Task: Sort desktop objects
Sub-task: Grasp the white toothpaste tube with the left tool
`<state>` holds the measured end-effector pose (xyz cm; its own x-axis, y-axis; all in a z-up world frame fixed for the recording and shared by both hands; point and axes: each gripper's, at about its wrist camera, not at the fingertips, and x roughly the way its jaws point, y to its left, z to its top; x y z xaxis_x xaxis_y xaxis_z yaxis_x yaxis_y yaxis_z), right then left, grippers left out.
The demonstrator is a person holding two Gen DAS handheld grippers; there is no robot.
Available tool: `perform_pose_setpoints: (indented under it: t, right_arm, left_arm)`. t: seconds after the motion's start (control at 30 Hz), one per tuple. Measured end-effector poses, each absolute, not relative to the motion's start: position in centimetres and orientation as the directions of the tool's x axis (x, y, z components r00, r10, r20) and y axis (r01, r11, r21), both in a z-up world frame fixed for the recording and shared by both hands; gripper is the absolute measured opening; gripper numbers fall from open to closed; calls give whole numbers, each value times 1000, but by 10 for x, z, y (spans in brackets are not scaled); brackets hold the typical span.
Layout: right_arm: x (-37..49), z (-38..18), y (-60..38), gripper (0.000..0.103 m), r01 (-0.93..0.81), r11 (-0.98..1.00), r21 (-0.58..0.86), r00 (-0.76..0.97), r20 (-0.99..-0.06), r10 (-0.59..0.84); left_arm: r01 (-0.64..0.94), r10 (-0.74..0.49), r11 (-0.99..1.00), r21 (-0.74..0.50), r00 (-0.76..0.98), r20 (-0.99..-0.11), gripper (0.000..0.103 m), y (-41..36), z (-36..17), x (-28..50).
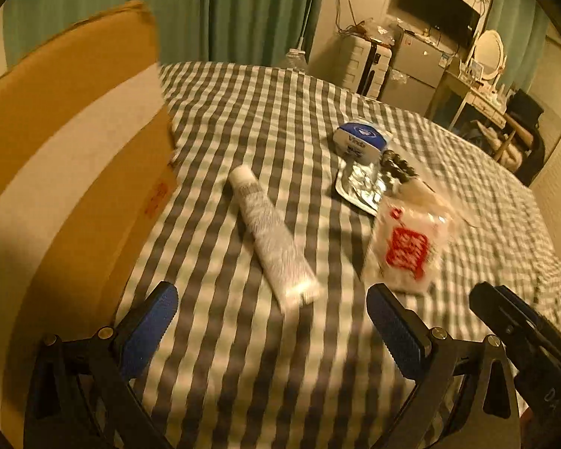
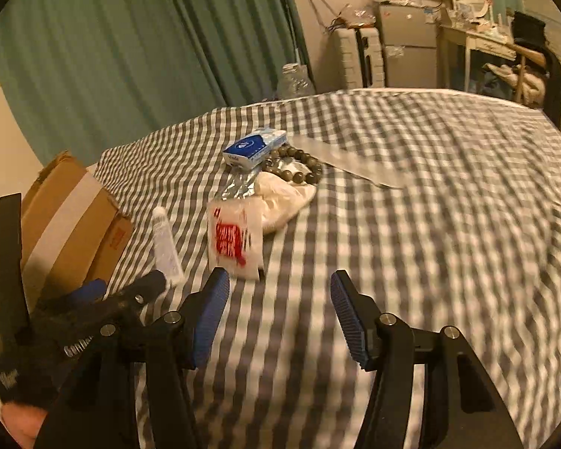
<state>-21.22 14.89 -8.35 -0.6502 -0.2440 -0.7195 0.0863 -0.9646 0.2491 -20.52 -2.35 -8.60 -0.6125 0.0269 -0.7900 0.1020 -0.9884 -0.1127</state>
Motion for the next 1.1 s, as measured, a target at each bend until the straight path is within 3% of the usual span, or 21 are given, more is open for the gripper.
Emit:
perform_pose_setpoints:
  t: [0.17, 0.27, 0.3, 0.33, 0.43, 0.53, 0.57, 0.6, 0.73, 1.1]
  right_arm:
    - [-241, -105, 141, 56, 136, -941, 309, -609, -724, -325]
    - [-252, -111, 137, 49, 164, -922, 350, -590, -715, -376]
    - [-253, -112, 135, 41, 174, -919, 354, -586, -713, -385]
    - [-252, -112, 133, 28, 185, -915, 359, -582, -710, -396]
    - [-246, -111, 127, 10, 209, -915, 344, -582, -709, -399]
    - [-235, -104, 129, 9, 208, -913, 352, -597, -693, -403]
    - [-229, -100, 131, 9, 203, -914, 352, -605, -689, -400]
    - [-224, -97, 133, 9, 198, -917, 346, -613, -687, -391]
    - [-211, -86, 144, 9, 172, -930, 326, -631, -688, -358]
    - [-165, -70, 153, 9, 151, -938, 311, -632, -700, -334]
  left_arm:
    - [117, -2, -989, -92, -625, -780, 103, -27, -101, -226]
    - [129, 3, -986, -107, -625, -781, 102, -32, -111, -235]
    - [130, 17, -984, -126, -624, -781, 101, -33, -114, -237]
    - [131, 20, -983, -131, -628, -778, 100, -35, -116, -237]
    - [119, 17, -985, -122, -644, -765, 94, -35, -117, -238]
    - [101, 44, -984, -145, -656, -753, 71, -37, -114, -237]
    - [85, 61, -984, -154, -658, -750, 49, -38, -112, -237]
    - [66, 74, -986, -155, -654, -753, 37, -37, -112, -237]
    - [18, 135, -981, -193, -652, -746, 24, -41, -105, -228]
    - [-45, 194, -976, -212, -619, -761, 21, -47, -91, -167]
